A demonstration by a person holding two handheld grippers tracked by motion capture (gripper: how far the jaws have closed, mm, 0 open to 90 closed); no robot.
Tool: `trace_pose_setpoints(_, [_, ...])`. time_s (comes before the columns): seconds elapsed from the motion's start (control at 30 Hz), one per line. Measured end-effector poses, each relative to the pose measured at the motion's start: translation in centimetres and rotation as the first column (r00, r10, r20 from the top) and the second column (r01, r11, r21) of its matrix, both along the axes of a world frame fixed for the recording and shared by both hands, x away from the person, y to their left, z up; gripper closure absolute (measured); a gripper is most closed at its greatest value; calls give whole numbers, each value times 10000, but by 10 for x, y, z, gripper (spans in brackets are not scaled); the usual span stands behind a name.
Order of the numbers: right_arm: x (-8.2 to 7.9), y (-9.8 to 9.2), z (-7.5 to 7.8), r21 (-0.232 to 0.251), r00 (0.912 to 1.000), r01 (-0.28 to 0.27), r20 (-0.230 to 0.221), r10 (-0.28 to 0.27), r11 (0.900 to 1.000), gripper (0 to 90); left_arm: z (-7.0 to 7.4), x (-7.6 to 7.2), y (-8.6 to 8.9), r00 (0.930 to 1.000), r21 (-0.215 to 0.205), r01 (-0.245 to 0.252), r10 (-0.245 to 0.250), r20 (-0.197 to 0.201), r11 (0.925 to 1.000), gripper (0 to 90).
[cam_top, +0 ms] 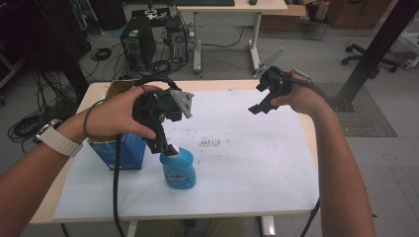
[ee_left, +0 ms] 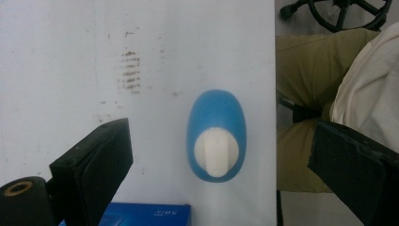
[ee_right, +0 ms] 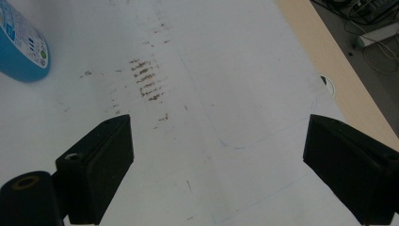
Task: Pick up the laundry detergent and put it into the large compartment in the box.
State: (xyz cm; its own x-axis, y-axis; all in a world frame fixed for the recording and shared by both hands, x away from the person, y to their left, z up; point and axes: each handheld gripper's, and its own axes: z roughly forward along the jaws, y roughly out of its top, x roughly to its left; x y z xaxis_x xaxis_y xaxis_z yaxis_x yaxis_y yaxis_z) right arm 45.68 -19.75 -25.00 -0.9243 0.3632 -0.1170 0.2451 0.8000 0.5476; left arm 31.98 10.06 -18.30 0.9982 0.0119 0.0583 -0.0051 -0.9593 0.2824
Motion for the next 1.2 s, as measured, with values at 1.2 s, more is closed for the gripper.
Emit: trace_pose_setpoints(1.2, [0, -1, -4, -23, 9999, 48, -89, -48, 10000, 94, -33, 8, -2, 9991, 436, 411, -409, -74, 9982, 76])
